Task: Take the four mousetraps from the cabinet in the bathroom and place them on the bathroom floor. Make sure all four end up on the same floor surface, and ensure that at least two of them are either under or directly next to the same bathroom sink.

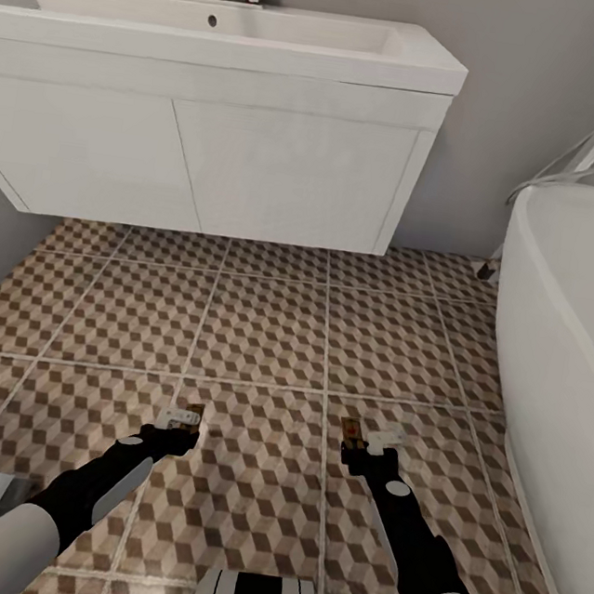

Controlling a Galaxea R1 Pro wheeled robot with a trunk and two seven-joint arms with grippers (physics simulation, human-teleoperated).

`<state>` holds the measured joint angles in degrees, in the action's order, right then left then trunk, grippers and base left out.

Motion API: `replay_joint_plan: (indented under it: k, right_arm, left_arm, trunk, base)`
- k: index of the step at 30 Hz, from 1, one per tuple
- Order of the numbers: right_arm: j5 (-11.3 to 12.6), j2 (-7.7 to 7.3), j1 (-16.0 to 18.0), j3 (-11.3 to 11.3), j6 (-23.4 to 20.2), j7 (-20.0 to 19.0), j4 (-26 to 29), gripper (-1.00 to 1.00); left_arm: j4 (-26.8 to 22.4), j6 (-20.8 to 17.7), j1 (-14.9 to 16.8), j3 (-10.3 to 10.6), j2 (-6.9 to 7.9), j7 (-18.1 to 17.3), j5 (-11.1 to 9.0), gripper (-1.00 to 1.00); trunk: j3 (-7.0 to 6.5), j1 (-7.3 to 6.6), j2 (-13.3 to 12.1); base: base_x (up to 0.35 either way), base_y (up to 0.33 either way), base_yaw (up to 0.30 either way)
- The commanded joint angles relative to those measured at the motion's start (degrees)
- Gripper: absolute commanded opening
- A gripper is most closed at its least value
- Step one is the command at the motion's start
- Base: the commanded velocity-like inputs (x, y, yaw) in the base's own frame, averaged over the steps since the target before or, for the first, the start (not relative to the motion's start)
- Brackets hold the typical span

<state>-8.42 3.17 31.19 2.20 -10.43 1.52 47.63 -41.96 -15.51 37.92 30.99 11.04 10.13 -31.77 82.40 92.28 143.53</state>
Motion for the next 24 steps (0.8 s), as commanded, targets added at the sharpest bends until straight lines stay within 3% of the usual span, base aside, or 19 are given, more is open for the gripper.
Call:
replay_joint_plan:
  k: [1,10,14,17,19,22,24]
  right_arm:
    - [-0.6,0.0,0.0,0.1,-0.4,0.2,0.1,-1.0]
    - [-0.8,-0.07,0.0,0.9,-0.1,-0.1,0.7,-1.0]
    - [-1.0,0.18,0.2,1.8,-0.9,0.2,3.9,-1.0]
    - [-1.0,0.69,2.7,2.1,-5.4,0.2,6.8,-1.0]
    - [-1.0,0.83,6.0,2.2,-8.6,0.0,7.4,-1.0]
    - [-0.9,1.0,9.8,2.2,-10.3,-0.2,7.5,-1.0]
    - [-0.9,1.62,12.2,2.3,-10.9,-0.2,6.8,-1.0]
  left_arm:
    - [-0.2,-0.1,0.0,0.4,0.07,0.6,-0.6,-1.0]
    - [-2.8,-0.1,0.0,0.2,-0.02,0.5,-0.5,-1.0]
    - [-4.6,-1.4,0.1,-0.2,-0.24,0.6,-0.5,-1.0]
    - [-8.5,-10.0,0.6,-0.9,-0.37,0.6,-0.5,-1.0]
    - [-11.8,-17.6,2.7,-3.1,-0.73,0.6,-0.4,-1.0]
    - [-13.4,-23.4,7.2,-7.3,-1.61,0.7,-0.2,-1.0]
    - [-12.5,-25.4,11.4,-8.9,-2.06,0.7,0.6,-1.0]
  trunk:
    - [0.13,-0.01,0.0]
    - [0.67,-0.01,0.0]
    - [0.69,-0.01,0.0]
    - [0.69,-0.01,0.0]
    - [0.69,-0.01,0.0]
    - [0.69,-0.01,0.0]
    - [0.69,-0.01,0.0]
  base:
    - [0.0,0.0,0.0]
    - [0.0,0.0,0.0]
    - [0.0,0.0,0.0]
    - [0.0,0.0,0.0]
    - [0.0,0.0,0.0]
    - [0.0,0.0,0.0]
    - [0.0,0.0,0.0]
